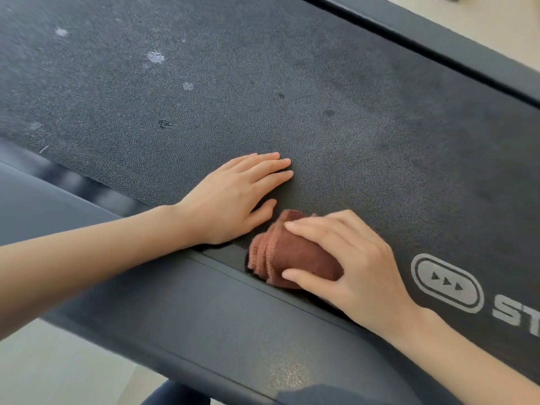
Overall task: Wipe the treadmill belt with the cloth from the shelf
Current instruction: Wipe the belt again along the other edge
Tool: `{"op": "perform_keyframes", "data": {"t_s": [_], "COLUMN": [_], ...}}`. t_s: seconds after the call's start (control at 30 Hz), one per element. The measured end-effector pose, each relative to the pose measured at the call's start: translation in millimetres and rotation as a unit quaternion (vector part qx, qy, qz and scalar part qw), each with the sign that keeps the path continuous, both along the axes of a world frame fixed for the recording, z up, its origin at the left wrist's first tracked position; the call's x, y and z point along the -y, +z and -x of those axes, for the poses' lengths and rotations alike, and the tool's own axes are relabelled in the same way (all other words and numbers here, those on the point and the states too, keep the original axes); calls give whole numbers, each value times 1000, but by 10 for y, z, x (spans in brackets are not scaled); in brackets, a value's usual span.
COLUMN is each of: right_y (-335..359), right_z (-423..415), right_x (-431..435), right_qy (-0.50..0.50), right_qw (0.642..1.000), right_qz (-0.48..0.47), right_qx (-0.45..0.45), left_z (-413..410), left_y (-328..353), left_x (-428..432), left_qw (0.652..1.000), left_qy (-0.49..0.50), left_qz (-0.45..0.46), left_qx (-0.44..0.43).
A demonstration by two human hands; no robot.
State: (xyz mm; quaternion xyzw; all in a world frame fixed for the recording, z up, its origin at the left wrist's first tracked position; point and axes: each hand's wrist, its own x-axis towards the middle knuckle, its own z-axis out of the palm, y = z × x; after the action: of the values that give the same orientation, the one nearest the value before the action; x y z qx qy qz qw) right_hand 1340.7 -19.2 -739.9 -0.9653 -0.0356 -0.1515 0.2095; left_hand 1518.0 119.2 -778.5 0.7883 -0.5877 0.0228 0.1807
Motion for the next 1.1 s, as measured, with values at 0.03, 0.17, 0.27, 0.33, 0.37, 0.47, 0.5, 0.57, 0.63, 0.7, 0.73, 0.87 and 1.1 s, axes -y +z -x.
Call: {"op": "perform_keyframes", "data": {"t_s": [0.03, 0.17, 0.27, 0.33, 0.37, 0.47, 0.5, 0.57, 0.63, 0.7, 0.73, 0.87, 1.1], "right_y": [10, 12, -14, -33, -38, -33, -30, -21, -15, -11, -11, -9, -19], "right_z": [86, 355, 329, 235, 175, -41, -103, -152, -70, 105, 204, 427, 53], "right_x": [30, 146, 119, 66, 46, 32, 35, 54, 78, 102, 117, 210, 454], "right_qy": [-4, -45, -78, -83, -82, -73, -70, -61, -48, -36, -33, -28, -54], "right_qw": [1000, 997, 996, 996, 997, 997, 998, 998, 999, 999, 999, 999, 996], "right_qz": [-14, -59, -52, -12, 2, 6, 4, -1, -2, 10, 18, 28, 69], "right_qx": [-5, -23, -8, 9, 15, 12, 6, -5, -7, -7, -9, -17, 27], "left_z": [-2, -4, -6, -10, -11, -7, -7, -9, -10, -11, -11, -10, -10], "left_y": [2, -2, -6, -8, -11, -27, -30, -31, -26, -21, -22, -34, -27], "left_x": [-2, -8, -6, -2, -1, 3, 2, -1, -3, -2, 0, -3, -5], "left_qw": [1000, 1000, 1000, 1000, 1000, 1000, 1000, 1000, 1000, 1000, 1000, 1000, 1000], "left_qy": [0, 3, 1, 0, 0, 1, 2, 3, 2, 0, 0, 1, 3], "left_qz": [-2, 0, 0, 2, 5, 16, 18, 16, 10, 8, 9, 13, 9], "left_qx": [0, -1, 4, 3, 2, 4, 5, 5, 3, 0, 0, 5, 1]}}
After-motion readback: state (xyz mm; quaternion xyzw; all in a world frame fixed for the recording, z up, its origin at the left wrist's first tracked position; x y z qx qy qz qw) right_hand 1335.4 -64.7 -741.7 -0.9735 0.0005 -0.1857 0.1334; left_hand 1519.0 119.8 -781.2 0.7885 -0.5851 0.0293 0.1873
